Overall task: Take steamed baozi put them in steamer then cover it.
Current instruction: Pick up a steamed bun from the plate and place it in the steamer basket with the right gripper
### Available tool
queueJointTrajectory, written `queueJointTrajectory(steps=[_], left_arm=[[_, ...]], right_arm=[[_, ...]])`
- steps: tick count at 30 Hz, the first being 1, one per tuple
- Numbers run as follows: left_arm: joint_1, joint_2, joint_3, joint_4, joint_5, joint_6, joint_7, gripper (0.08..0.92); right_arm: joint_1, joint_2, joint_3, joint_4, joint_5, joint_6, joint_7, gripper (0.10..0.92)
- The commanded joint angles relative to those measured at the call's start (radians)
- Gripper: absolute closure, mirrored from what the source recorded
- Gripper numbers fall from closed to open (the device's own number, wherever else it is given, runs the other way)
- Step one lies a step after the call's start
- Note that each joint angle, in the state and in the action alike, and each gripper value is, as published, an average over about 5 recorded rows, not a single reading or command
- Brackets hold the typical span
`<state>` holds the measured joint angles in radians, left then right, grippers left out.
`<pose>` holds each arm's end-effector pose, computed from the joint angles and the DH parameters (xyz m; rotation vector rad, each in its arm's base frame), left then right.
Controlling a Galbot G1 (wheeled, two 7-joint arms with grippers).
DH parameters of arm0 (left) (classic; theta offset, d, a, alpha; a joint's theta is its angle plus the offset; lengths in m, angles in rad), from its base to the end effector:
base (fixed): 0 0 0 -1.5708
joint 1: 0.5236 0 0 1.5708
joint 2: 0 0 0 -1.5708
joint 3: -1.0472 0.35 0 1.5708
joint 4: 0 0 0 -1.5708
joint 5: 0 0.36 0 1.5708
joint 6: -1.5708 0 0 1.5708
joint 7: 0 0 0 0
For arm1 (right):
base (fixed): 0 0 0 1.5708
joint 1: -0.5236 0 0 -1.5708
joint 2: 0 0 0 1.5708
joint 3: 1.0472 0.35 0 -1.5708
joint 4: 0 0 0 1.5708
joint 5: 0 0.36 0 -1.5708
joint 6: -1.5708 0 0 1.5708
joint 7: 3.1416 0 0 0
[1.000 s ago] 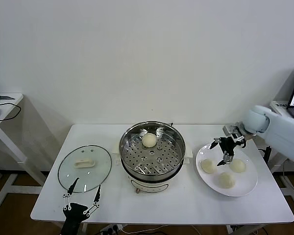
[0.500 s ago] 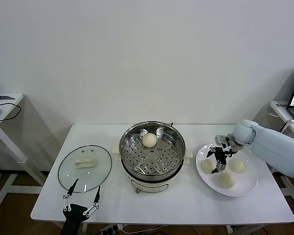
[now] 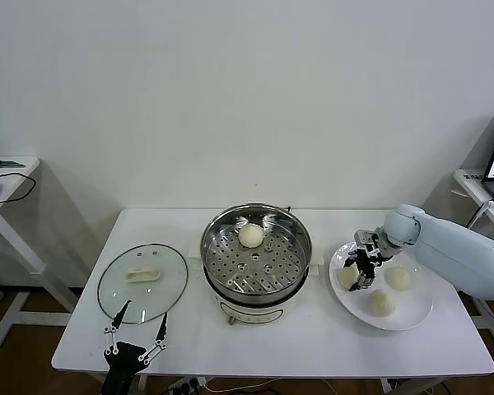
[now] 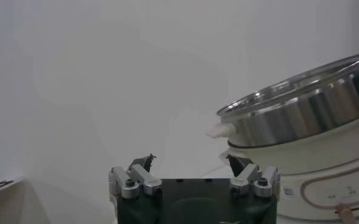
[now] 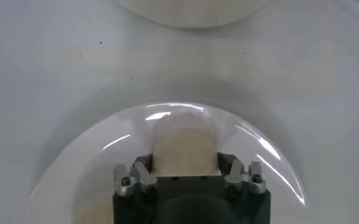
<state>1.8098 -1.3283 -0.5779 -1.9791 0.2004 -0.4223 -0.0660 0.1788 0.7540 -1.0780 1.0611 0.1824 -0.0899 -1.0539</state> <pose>0.1027 0.0671 -0.3701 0.2210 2.9851 0.5922 0.5509 -0.1682 -0.2081 1.3597 -1.4184 1.2430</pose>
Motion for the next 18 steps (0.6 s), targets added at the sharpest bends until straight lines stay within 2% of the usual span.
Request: queueJointTrajectory(steps=[1,4,8,13,18], left_arm=[[-0.006,0.003,0.004,-0.001,-0.001,0.002,0.0,0.177],[-0.011,0.003,0.008,-0.002,-0.001,0.002,0.0,0.177],[-0.014,0.004,0.013,-0.002,0.0,0.0,-0.001,0.177],[-0.017,0.004,0.017,-0.002,0.0,-0.002,-0.001,0.177],[-0.022,0.003,0.018,-0.004,0.0,-0.003,-0.003,0.177]], right_arm=[[0.331,-0.007,-0.136,0.114,0.068,-0.004,-0.156,0.33],[0.523,0.043,-0.244,0.167,0.153,-0.017,-0.22,0.33],[0.673,0.147,-0.336,0.244,0.289,-0.065,-0.236,0.33],[0.748,0.302,-0.39,0.311,0.429,-0.141,-0.187,0.33],[0.709,0.461,-0.427,0.292,0.487,-0.19,-0.101,0.336]])
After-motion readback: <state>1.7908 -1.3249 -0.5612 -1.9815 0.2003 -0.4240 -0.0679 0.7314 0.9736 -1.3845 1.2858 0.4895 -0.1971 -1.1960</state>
